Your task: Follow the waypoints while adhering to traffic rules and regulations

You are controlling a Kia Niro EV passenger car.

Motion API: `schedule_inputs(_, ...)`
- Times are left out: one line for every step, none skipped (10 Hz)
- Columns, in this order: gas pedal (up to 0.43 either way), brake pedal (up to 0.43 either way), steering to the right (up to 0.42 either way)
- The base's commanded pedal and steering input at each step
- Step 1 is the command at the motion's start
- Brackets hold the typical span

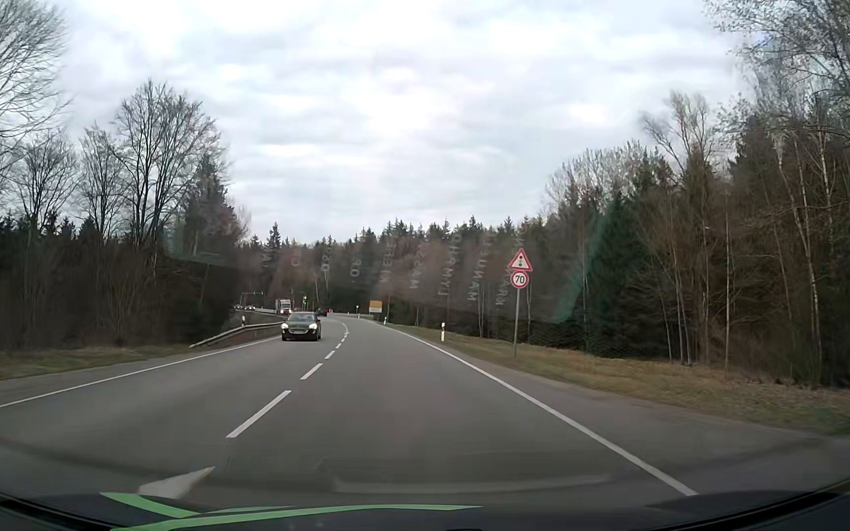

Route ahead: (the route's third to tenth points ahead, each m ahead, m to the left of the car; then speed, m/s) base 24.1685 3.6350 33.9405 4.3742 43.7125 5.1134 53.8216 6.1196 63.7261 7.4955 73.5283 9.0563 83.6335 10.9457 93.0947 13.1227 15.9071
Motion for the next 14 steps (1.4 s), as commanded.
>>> schedule_inputs(0.0, 0.0, -0.013)
schedule_inputs(0.0, 0.0, -0.013)
schedule_inputs(0.0, 0.0, -0.013)
schedule_inputs(0.0, 0.0, -0.013)
schedule_inputs(0.0, 0.0, -0.013)
schedule_inputs(0.0, 0.0, -0.013)
schedule_inputs(0.0, 0.0, -0.013)
schedule_inputs(0.039, 0.0, -0.013)
schedule_inputs(0.079, 0.0, -0.013)
schedule_inputs(0.087, 0.0, -0.013)
schedule_inputs(0.087, 0.0, -0.013)
schedule_inputs(0.098, 0.0, -0.013)
schedule_inputs(0.098, 0.0, -0.013)
schedule_inputs(0.098, 0.0, -0.013)
